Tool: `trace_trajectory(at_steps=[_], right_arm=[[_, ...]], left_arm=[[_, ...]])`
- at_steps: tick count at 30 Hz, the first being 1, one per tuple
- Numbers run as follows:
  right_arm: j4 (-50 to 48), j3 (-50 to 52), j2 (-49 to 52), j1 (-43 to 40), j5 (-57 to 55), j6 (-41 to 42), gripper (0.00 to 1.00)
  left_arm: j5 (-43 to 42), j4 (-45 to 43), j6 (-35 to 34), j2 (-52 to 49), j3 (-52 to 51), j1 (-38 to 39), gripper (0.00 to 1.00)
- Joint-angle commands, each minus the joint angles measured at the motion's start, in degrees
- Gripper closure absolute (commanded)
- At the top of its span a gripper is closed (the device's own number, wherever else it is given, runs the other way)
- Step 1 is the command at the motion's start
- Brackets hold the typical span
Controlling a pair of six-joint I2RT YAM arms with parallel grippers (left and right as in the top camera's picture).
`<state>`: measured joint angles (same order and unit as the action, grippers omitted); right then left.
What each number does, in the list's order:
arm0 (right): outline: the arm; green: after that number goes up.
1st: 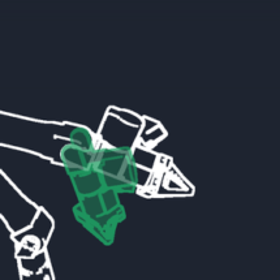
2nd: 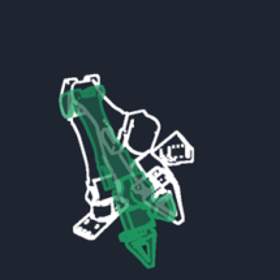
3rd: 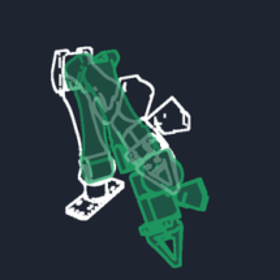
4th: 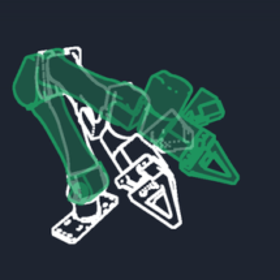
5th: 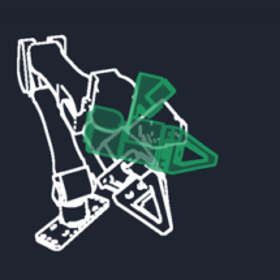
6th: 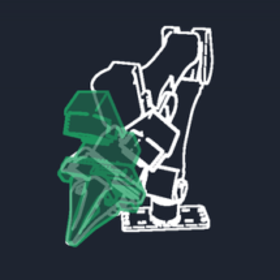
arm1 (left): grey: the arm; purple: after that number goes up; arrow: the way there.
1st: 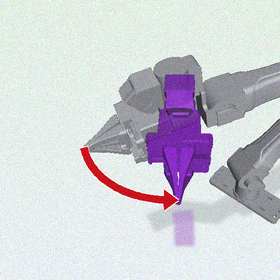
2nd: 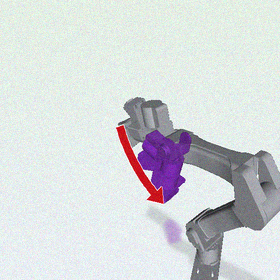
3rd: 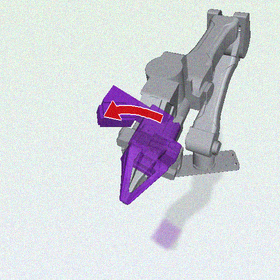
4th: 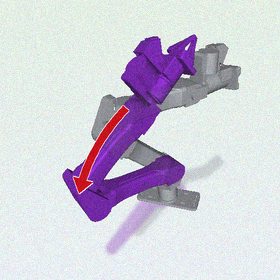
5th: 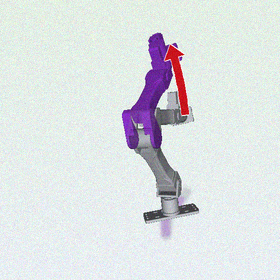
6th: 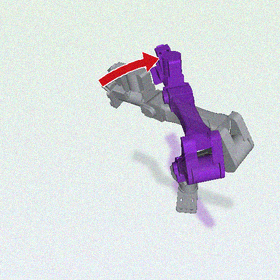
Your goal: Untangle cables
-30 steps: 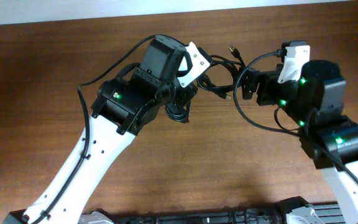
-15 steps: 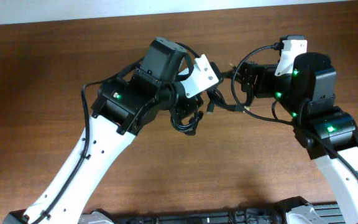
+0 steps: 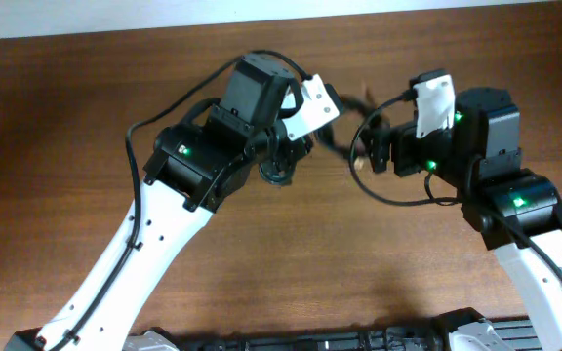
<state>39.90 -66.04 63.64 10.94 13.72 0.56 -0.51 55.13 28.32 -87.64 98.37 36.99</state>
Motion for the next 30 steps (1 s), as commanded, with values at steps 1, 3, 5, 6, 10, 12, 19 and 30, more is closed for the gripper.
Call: trace_trajectory(at_steps=[1, 3, 5, 6, 10, 12, 19, 30], right_arm=[[1.1, 0.2, 0.1, 0.2, 2.8, -4.8, 0.01], [1.3, 0.2, 0.0, 0.2, 2.1, -4.8, 0.01], [1.3, 0.2, 0.0, 0.2, 2.1, -4.8, 0.01], [1.3, 0.2, 0.0, 0.2, 2.2, -4.7, 0.01], [1.1, 0.2, -2.5, 0.2, 3.9, -4.2, 0.01], [0.9, 0.2, -5.1, 0.2, 3.9, -4.2, 0.01], [2.6, 0.2, -12.4, 0.2, 2.3, -4.2, 0.01], [5.4, 0.2, -8.4, 0.2, -4.3, -4.6, 0.01]], left_arm=[[4.9, -1.0, 2.6, 1.1, 1.1, 0.0, 1.00], [4.9, -1.0, 5.0, 1.1, 1.1, 0.0, 1.00], [4.9, -1.0, 6.7, 1.1, 1.1, 0.0, 1.00], [4.9, -0.9, 7.5, 1.1, 1.1, 0.0, 1.00], [5.0, 1.1, 11.4, 1.1, 1.1, 0.0, 1.00], [4.8, 1.6, 11.7, 1.1, 1.1, 0.0, 1.00], [4.4, 2.0, 11.7, 1.1, 1.1, 0.1, 1.00], [2.2, 2.0, 7.5, 1.3, 1.1, 0.1, 1.00]])
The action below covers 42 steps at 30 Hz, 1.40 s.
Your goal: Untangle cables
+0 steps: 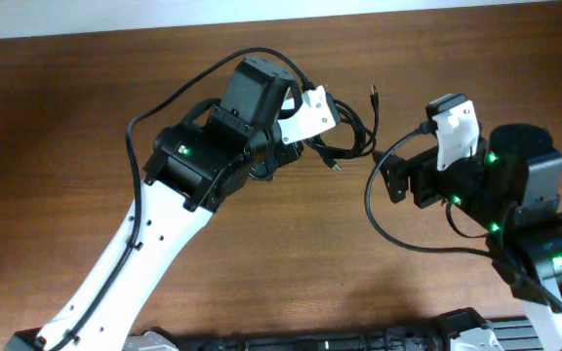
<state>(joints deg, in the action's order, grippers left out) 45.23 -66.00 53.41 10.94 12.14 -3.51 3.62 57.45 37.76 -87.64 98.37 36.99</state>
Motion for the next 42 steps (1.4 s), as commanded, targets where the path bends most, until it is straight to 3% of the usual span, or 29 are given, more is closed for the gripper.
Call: trace_trajectory(at_steps=[1, 7, 15, 24, 29, 35, 42], right_arm=[[0.0, 0.2, 2.9, 0.2, -2.7, -0.5, 0.01], [-1.4, 0.2, 5.9, 0.2, -3.2, -0.3, 0.01], [-1.8, 0.2, 8.3, 0.2, -11.6, 6.0, 0.01], [-3.7, 0.2, 10.0, 0.3, -8.9, 7.3, 0.02], [-5.4, 0.2, 10.0, 0.3, -6.7, 8.0, 0.01], [-0.6, 0.2, 10.1, 0.2, -23.8, 20.9, 0.01], [4.1, 0.2, 10.1, 0.2, -32.5, 26.2, 0.01]], left_arm=[[-2.5, -0.3, -2.0, 1.3, 1.1, 0.1, 1.00], [-2.6, -0.3, -2.0, 1.3, 1.1, 0.1, 1.00], [-4.8, 0.1, -1.9, 1.3, 1.1, 0.1, 1.00], [-10.6, 0.1, -1.9, 1.3, 1.1, 0.1, 1.00], [-19.2, 0.1, 0.9, 1.3, 1.1, 0.1, 1.00], [-17.8, 0.1, 1.1, 1.3, 1.1, 0.1, 1.00], [-14.2, -0.8, 0.4, 1.3, 1.1, -0.1, 1.00]])
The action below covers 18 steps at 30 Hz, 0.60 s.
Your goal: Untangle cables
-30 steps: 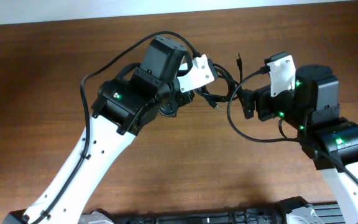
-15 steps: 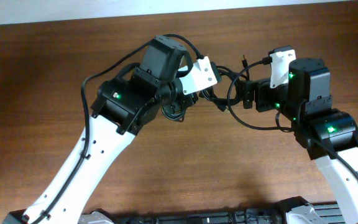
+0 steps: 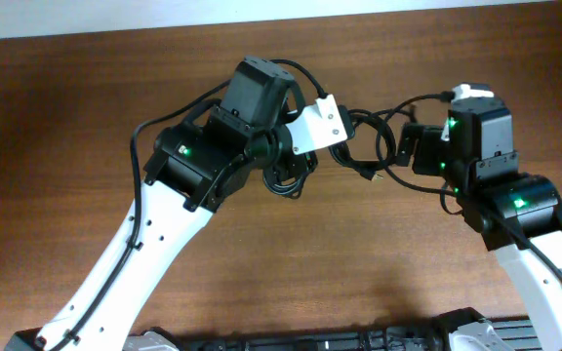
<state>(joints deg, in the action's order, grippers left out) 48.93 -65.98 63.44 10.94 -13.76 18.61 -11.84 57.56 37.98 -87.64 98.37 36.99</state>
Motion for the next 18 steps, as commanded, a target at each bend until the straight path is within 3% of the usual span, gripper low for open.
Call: trace_trajectory(at_steps=[1, 10, 18], right_arm=[[0.4, 0.2, 0.0, 0.2, -6.7, 4.3, 0.01], [1.4, 0.2, 0.0, 0.1, -8.1, 8.3, 0.01], [1.3, 0.2, 0.0, 0.1, -7.1, 8.3, 0.01]], left_arm=[[1.9, -0.9, 0.1, 1.3, 1.1, -0.1, 1.00], [20.4, -2.6, -12.8, 1.3, 1.1, -0.1, 1.00], [20.5, -3.0, -14.4, 1.3, 1.1, -0.1, 1.00]])
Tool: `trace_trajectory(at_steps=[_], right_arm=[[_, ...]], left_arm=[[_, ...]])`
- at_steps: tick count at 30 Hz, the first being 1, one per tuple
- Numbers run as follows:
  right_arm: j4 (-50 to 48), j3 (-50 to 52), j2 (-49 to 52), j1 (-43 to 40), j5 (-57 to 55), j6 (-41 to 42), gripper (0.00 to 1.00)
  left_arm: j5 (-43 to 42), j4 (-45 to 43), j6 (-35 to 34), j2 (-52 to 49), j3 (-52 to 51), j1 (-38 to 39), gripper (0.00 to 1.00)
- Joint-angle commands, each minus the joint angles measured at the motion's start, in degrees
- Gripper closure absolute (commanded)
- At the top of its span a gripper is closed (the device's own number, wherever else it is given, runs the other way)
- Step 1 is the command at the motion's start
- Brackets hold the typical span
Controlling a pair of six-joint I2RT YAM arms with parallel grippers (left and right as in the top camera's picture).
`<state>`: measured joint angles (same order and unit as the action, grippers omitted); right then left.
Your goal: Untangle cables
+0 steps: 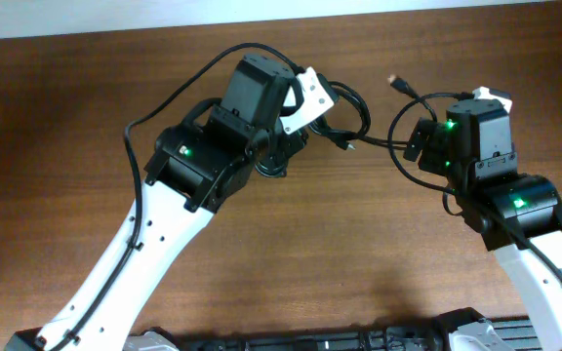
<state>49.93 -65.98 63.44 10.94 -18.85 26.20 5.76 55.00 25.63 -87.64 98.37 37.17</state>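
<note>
A tangle of black cables (pixel 344 122) hangs at my left gripper (pixel 312 105), which looks shut on the bundle; a further coil (pixel 274 168) shows under the left wrist. One thin strand (pixel 379 144) runs from the bundle to my right gripper (pixel 416 144), which appears shut on it. A loop rises from the right gripper and ends in a small plug (pixel 395 80). Both sets of fingertips are largely hidden by the wrists and cables.
The brown wooden table (pixel 291 253) lies beneath both arms. A pale wall strip (pixel 86 18) borders the far edge. The arms' own black supply cables (pixel 135 146) loop beside the left arm. The robot bases (pixel 310 339) sit at the near edge.
My left gripper has drawn back and up with the bundle. The right gripper has shifted slightly right. The cables between them now show as one thin strand, and a plug end sticks up above the right gripper.
At first both grippers were close together at the tangle. Then the right arm was lower and further right, with the bundle at the left gripper. Later the right gripper was back at the bundle. Now the grippers stand apart with a strand stretched between them.
</note>
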Motion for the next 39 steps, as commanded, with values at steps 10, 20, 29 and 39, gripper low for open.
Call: trace_trajectory(at_steps=[10, 20, 29, 39], right_arm=[[0.0, 0.2, -0.1, 0.1, -1.4, 5.1, 0.01], [-10.3, 0.2, -0.2, 0.1, 20.3, -2.6, 0.01], [-17.8, 0.2, -1.2, 0.1, 39.9, -11.2, 0.01], [-13.2, 0.2, -1.2, -1.6, 38.8, -16.5, 0.01]], left_arm=[[18.1, -0.5, -11.6, 1.3, 1.1, -0.3, 1.00], [16.3, -0.5, -14.7, 0.2, 1.1, -0.3, 1.00], [16.3, -1.3, -14.7, 0.0, 1.1, -0.2, 1.00], [16.6, -5.0, -24.3, 0.0, 1.1, -2.8, 1.00]])
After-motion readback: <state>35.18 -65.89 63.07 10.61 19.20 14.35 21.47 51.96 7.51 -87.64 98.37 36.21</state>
